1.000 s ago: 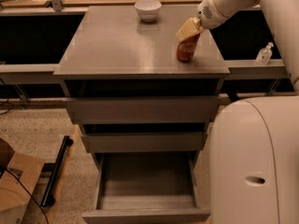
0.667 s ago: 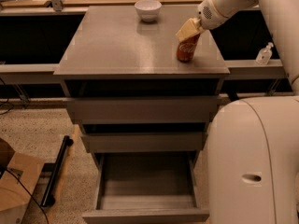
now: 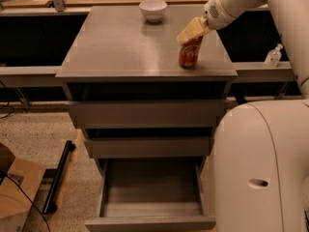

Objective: Pick coke can from bottom drawer and place on counter

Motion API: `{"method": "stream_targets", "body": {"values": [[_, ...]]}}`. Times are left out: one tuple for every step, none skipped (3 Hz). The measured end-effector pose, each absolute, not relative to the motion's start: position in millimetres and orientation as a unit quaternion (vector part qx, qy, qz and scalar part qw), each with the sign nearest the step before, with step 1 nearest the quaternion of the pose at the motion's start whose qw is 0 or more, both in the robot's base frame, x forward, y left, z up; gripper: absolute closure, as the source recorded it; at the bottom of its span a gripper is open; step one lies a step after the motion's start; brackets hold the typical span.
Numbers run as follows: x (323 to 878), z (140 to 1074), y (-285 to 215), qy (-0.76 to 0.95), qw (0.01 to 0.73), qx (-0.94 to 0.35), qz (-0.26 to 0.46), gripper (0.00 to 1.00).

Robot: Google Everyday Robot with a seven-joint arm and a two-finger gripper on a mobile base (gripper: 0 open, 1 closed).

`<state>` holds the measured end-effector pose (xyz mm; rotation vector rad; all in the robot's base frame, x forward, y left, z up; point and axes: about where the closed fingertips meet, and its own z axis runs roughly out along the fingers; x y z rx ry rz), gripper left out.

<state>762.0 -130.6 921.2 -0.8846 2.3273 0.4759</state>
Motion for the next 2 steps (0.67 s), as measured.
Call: {"method": "stream_targets", "body": {"values": [[762.3,926.4,-127.1,0.873,0.303,-0.337,0.181,0.00],[762.5,930.3,-123.9,0.869,0.308,-0.339,0.185,0.00]]}}
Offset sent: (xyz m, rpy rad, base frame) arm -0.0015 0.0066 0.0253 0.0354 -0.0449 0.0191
